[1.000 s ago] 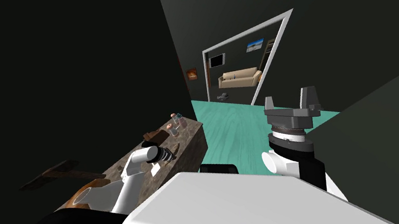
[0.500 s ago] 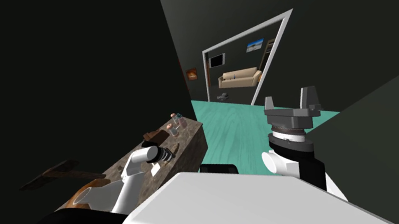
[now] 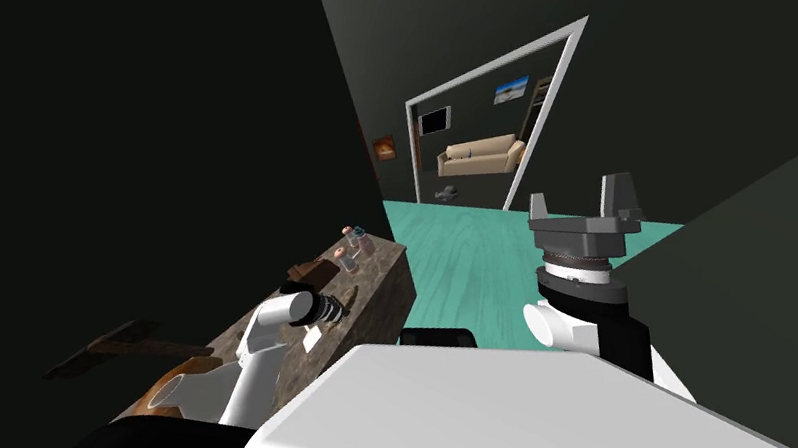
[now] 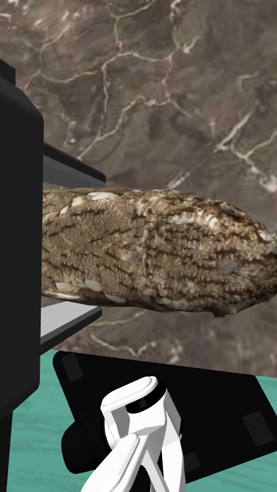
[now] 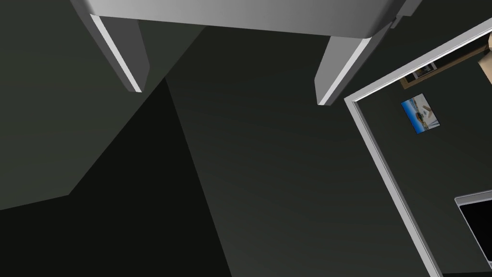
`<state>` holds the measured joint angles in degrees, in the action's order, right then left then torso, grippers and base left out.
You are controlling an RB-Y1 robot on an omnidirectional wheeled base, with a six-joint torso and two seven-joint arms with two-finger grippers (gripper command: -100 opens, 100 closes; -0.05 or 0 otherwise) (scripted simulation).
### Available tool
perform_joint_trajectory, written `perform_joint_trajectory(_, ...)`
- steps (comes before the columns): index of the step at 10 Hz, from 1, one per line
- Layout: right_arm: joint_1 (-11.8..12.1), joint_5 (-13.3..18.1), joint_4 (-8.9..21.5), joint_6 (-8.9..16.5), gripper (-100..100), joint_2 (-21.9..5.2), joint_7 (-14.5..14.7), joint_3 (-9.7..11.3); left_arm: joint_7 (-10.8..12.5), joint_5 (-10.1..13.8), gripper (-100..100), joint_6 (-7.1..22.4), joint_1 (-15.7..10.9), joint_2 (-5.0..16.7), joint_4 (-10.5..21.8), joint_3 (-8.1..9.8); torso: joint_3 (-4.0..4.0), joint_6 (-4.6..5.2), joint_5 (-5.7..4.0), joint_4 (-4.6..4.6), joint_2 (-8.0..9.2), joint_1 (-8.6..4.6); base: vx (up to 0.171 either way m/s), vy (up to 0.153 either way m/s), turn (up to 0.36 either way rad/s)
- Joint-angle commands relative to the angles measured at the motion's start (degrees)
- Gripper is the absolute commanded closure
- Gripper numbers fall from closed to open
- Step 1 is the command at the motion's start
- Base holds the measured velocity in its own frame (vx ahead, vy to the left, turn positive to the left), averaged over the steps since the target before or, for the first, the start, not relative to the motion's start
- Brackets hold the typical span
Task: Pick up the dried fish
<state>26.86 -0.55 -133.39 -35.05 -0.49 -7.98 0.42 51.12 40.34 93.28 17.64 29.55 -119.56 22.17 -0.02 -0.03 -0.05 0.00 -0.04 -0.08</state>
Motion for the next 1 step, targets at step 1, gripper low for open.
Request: perform_joint_trajectory(1, 0.0, 0.0, 0.0, 0.0, 0, 0.0, 0.0, 0.0, 0.0, 0.0, 0, 0.0, 0.0, 0.0, 0.0, 0.0, 0.0, 0.0, 0.0, 0.0, 0.0, 0.0, 0.0, 0.0, 0.0)
